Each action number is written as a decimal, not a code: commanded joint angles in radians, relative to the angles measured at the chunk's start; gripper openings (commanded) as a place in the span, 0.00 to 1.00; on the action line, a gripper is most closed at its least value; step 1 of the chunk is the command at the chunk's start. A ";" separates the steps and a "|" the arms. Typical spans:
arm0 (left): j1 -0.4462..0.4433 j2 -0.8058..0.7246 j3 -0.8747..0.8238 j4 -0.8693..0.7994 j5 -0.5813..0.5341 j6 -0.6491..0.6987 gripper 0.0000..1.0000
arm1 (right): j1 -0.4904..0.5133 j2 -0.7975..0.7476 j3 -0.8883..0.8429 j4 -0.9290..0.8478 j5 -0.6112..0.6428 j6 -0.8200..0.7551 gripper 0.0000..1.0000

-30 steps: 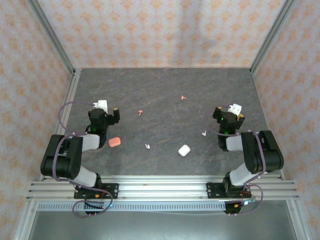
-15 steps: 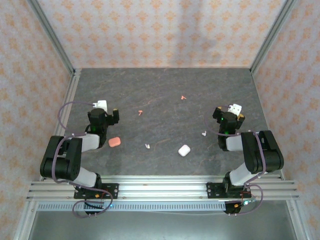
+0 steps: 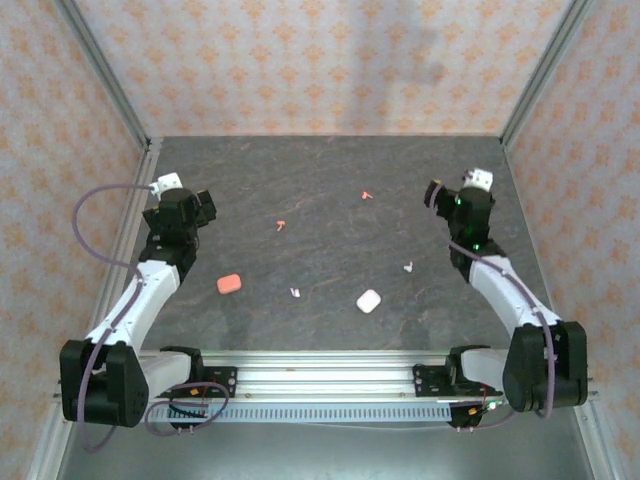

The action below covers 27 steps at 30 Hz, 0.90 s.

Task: Insert wireless bluetooth earbuds into charging case

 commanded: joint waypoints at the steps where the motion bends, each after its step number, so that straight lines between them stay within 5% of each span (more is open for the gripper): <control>1: -0.005 -0.031 0.092 -0.305 0.159 -0.096 1.00 | 0.081 0.064 0.182 -0.536 -0.124 -0.026 0.98; 5: -0.027 -0.046 0.104 -0.366 0.315 -0.138 1.00 | 0.249 0.180 0.352 -0.845 -0.089 -0.069 0.99; 9: -0.138 -0.050 0.060 -0.353 0.327 -0.161 1.00 | 0.450 0.286 0.437 -1.072 -0.018 -0.092 1.00; 15: -0.213 0.020 0.002 -0.267 0.376 -0.207 1.00 | 0.631 0.425 0.501 -1.293 -0.077 -0.060 1.00; 27: -0.228 0.067 0.039 -0.276 0.401 -0.202 1.00 | 0.684 0.506 0.430 -1.279 -0.274 -0.083 1.00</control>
